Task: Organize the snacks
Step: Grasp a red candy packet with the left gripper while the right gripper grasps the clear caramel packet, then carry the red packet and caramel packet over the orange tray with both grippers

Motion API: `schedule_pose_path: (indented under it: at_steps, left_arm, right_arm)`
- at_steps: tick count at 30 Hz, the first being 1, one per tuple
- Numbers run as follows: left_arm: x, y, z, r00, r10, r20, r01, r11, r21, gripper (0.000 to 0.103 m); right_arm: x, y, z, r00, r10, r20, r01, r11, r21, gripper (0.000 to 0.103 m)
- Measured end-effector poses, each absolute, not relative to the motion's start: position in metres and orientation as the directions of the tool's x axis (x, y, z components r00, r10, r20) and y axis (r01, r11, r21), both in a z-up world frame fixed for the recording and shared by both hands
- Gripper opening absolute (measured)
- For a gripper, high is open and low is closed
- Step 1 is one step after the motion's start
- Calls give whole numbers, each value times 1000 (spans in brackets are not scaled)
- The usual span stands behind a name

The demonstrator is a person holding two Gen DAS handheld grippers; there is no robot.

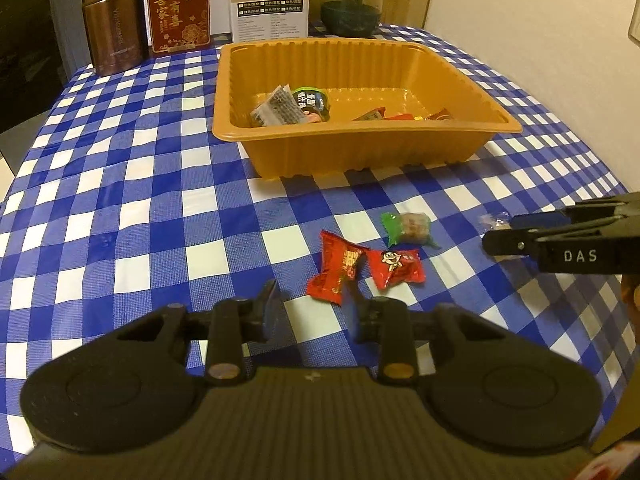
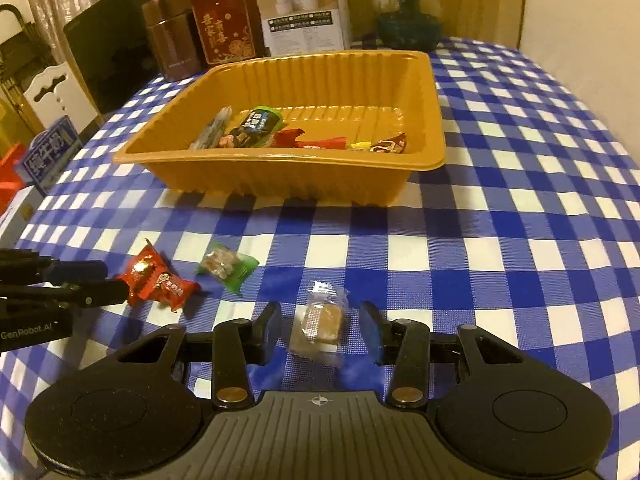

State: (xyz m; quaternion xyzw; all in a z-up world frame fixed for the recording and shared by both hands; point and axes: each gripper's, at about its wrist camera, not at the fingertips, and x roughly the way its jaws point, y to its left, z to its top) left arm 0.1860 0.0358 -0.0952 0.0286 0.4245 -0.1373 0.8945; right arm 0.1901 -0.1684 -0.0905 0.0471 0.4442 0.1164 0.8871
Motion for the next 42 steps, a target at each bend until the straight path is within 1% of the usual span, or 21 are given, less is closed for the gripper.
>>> schedule_pose_path:
  at_steps: [5, 6, 7, 9, 10, 18, 25, 30, 32, 33, 34, 42]
  left_arm:
    - [190, 33, -96, 605, -224, -764, 297, 954, -44, 30]
    - [191, 32, -96, 605, -227, -763, 307, 951, -40, 30]
    - [191, 31, -96, 604, -231, -763, 317, 948, -36, 30]
    - [193, 28, -96, 603, -242, -760, 341, 939, -28, 30]
    - [194, 26, -96, 603, -248, -759, 355, 935, -24, 30]
    - [200, 16, -96, 604, -260, -754, 378, 926, -16, 30]
    - [211, 14, -104, 594, -250, -765, 323, 945, -58, 30]
    - [213, 13, -104, 603, -223, -766, 280, 958, -58, 30]
    - [213, 14, -104, 605, -215, -766, 270, 961, -56, 27]
    - [212, 15, -104, 606, -211, -767, 266, 962, -55, 21]
    - [212, 16, -104, 608, -211, -765, 264, 963, -56, 20]
    - [205, 22, -100, 605, -205, -770, 241, 968, -68, 19]
  right_arm:
    - [186, -156, -92, 588, 202, -783, -205, 974, 97, 44]
    - [185, -155, -93, 590, 198, -783, -211, 974, 87, 43]
    - [184, -156, -93, 594, 190, -781, -211, 974, 77, 40]
    - [183, -157, -95, 601, 179, -779, -204, 977, 66, 27]
    - [183, -159, -95, 601, 178, -779, -199, 977, 70, 26]
    - [181, -161, -94, 603, 178, -777, -192, 979, 76, 25]
    - [181, -163, -93, 601, 184, -777, -192, 978, 83, 25]
    - [181, -162, -93, 603, 184, -776, -190, 978, 85, 25]
    - [181, -162, -93, 602, 185, -777, -191, 978, 84, 25]
    - [181, -162, -93, 602, 185, -777, -191, 978, 85, 25]
    - [181, -162, -93, 601, 186, -777, -191, 978, 86, 25]
    - [181, -166, -90, 586, 194, -787, -174, 978, 111, 24]
